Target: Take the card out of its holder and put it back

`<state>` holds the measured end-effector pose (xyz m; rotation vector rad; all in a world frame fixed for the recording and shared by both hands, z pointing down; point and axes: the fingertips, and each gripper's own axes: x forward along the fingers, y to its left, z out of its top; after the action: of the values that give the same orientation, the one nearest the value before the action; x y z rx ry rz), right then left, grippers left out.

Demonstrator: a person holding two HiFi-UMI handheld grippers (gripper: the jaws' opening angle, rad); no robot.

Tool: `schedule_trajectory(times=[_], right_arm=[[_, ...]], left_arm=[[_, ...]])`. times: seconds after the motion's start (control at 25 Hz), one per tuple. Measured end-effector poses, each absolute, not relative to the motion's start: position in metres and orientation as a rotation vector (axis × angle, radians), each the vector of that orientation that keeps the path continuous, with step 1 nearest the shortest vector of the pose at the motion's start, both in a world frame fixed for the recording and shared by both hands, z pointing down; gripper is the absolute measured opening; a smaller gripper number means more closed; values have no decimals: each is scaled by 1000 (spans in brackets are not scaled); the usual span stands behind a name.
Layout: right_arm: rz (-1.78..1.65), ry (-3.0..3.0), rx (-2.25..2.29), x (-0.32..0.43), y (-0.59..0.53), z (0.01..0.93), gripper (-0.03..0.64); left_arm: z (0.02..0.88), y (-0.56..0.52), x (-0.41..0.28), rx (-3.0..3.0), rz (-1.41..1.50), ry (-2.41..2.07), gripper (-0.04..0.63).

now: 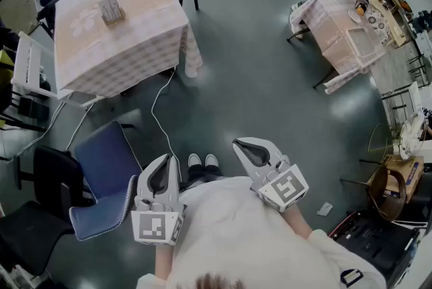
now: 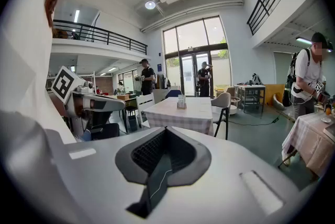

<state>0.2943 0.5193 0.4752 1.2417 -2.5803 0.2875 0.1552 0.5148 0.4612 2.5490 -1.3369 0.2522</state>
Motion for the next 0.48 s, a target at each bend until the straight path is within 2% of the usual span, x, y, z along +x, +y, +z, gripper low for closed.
schedule_trajectory(times=[0.48], right_arm=[[293,-2606,1163,305,524,480,-3]], left_arm=[[479,514,163,2407,282,-1394,3]])
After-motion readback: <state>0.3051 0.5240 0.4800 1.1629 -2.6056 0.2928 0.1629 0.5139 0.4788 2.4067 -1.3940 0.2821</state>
